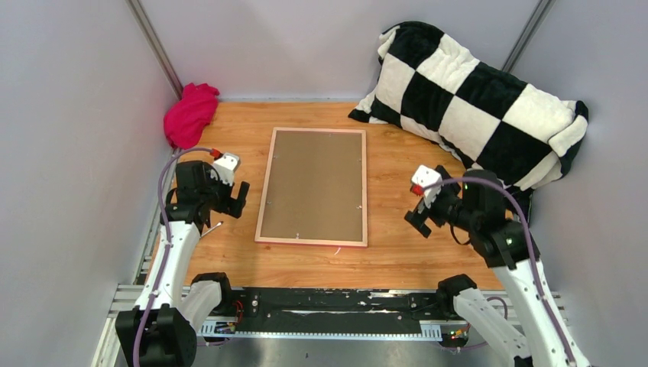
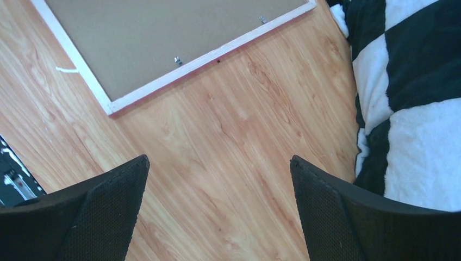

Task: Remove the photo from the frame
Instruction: Pick up the screwdriver from the center of the board.

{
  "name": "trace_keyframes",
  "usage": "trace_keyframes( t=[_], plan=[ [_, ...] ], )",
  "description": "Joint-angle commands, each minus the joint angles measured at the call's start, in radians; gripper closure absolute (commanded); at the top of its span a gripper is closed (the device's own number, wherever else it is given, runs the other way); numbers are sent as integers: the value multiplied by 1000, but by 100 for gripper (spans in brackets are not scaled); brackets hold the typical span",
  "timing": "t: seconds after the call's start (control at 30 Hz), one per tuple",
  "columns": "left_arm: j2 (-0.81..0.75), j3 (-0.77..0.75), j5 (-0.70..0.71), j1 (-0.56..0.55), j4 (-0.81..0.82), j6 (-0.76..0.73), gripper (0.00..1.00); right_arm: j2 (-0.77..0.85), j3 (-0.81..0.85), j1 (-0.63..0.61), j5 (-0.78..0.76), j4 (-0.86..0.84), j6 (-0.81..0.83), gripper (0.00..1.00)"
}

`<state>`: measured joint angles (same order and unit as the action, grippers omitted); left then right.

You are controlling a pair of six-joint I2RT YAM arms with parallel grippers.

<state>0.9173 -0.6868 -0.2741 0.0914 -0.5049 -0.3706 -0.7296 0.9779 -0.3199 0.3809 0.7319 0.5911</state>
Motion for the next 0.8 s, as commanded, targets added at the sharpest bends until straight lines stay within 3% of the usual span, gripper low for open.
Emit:
trace_keyframes(
  t=[0.0, 0.27, 0.5, 0.67, 0.77],
  plan=[
    [6, 13, -16, 1, -19, -33, 0, 148, -133, -12, 53, -29, 106, 0],
    [-1, -32, 251, 0, -126, -121, 0, 137, -167, -24, 20, -25, 119, 0],
    [-97, 17, 369, 1, -318, -340, 0, 121, -182, -45, -2, -28, 110, 0],
    [-59, 58, 511, 9, -418, -440, 0, 133, -190, -69, -14, -35, 113, 0],
    [-43, 90, 520, 27, -447, -487, 0, 140, -184, -70, -29, -38, 89, 0]
  ],
)
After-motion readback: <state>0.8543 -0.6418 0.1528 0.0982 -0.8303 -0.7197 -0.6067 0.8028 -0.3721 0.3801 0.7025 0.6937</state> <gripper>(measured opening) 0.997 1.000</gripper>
